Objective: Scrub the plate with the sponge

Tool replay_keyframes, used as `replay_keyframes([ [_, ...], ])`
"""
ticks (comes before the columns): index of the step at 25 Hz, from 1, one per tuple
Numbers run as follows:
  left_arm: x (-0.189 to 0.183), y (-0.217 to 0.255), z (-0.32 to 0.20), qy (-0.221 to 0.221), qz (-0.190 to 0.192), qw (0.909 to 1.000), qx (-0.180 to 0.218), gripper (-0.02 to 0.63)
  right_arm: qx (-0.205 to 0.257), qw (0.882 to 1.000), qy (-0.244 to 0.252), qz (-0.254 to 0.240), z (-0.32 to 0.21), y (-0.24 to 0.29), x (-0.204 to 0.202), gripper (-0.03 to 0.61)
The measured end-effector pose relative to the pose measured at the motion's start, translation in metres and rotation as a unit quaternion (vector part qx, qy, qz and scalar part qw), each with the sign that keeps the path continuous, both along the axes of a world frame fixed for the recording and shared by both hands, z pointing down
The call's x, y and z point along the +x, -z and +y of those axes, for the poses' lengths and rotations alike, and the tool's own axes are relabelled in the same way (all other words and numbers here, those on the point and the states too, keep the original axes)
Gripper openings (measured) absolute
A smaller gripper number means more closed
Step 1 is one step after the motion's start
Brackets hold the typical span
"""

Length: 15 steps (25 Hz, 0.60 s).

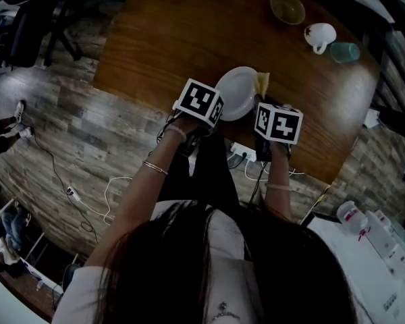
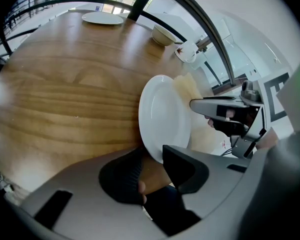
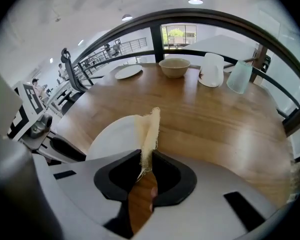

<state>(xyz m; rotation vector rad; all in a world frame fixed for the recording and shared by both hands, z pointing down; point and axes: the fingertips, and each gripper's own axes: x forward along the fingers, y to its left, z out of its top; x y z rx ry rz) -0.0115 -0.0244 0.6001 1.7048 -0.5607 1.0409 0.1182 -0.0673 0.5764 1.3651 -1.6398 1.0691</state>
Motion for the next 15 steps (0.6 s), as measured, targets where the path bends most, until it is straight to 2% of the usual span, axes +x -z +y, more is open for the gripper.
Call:
replay_keyframes([
  [5, 0.001, 0.0, -0.001, -0.003, 0.0, 1.0, -0.002, 0.133, -0.019, 0.998, 0.033, -0.041, 0.008, -0.013, -0.042, 0.084],
  [8, 0.003, 0.001, 0.001, -0.006, 0.002, 1.0, -0.004, 0.13, -0.021, 0.993, 0.057, -0.097, 0.014, -0.014, -0.073, 0.084],
  [11, 0.003, 0.001, 0.0, -0.01, 0.003, 0.9999, -0.007, 0.129, -0.029, 0.987, 0.05, -0.147, 0.015, -0.016, -0.083, 0.084],
  [13, 0.003, 0.001, 0.001, -0.014, 0.003, 0.9998, -0.01, 0.129, -0.024, 0.989, 0.04, -0.141, 0.011, -0.017, -0.073, 0.084],
  [15, 0.002, 0.001, 0.001, -0.017, 0.002, 0.9998, -0.012, 0.129, -0.013, 0.993, 0.024, -0.115, 0.003, -0.016, -0.056, 0.084],
])
